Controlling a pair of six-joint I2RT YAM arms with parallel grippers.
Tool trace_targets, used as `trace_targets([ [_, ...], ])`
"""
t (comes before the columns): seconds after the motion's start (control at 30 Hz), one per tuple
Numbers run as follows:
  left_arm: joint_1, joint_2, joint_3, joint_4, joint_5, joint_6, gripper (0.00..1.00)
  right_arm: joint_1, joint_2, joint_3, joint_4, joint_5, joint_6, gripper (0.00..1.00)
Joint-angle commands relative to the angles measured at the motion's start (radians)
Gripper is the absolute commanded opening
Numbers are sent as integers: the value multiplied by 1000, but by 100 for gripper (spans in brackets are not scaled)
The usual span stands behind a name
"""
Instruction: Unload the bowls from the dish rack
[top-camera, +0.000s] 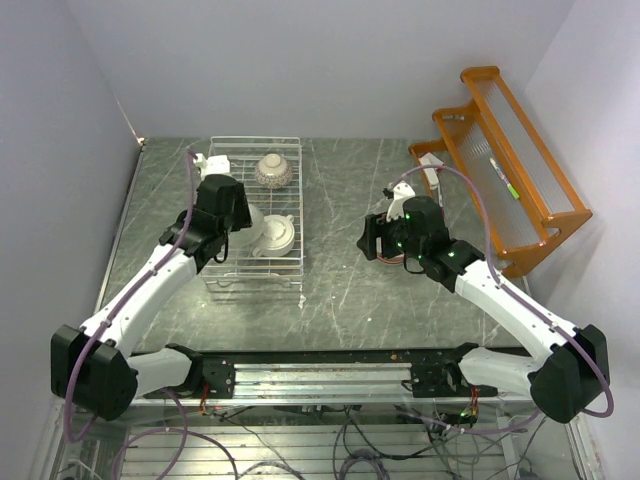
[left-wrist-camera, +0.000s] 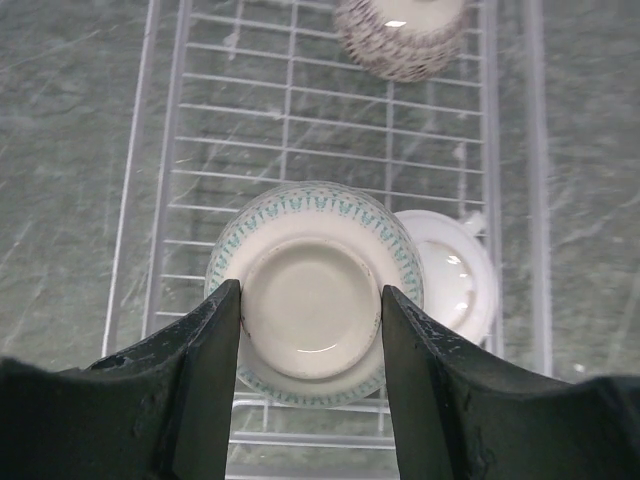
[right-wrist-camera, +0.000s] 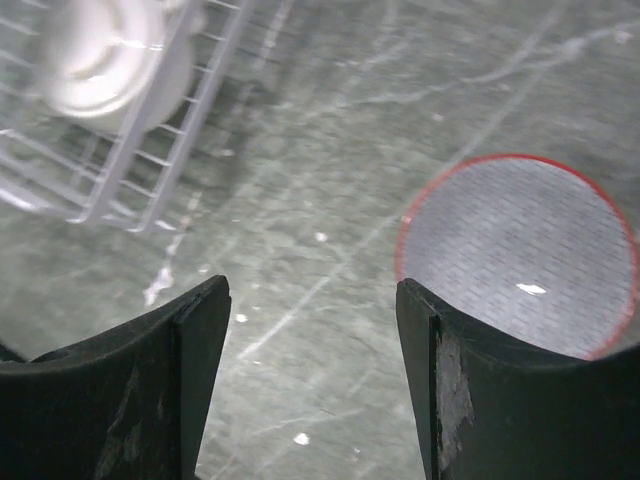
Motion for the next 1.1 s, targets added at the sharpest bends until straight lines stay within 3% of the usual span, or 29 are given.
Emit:
trace_targets([
  [0.0,3,-95,-9,157,109,-26,7,-3,-29,-52,213,-235,89,68],
  [0.23,5,-133,-45,265,279,-86,7,-3,12,-75,441,-477,229,71],
  [0.4,10,-160,-133,452,427,-178,7,-3,45,-109,648,-617,358,72],
  [0.73,35,-153,-295,811,609,-328,7,-51,124,-176,983,-733,601,72],
  [0.93,35,-135,-368,1003,672,-431,7,-103,193,-232,1189,-768,774,66],
  [1.07,35,-120,-385,1055,704,-453,7,-120,269,-252,1416,-815,902,63],
])
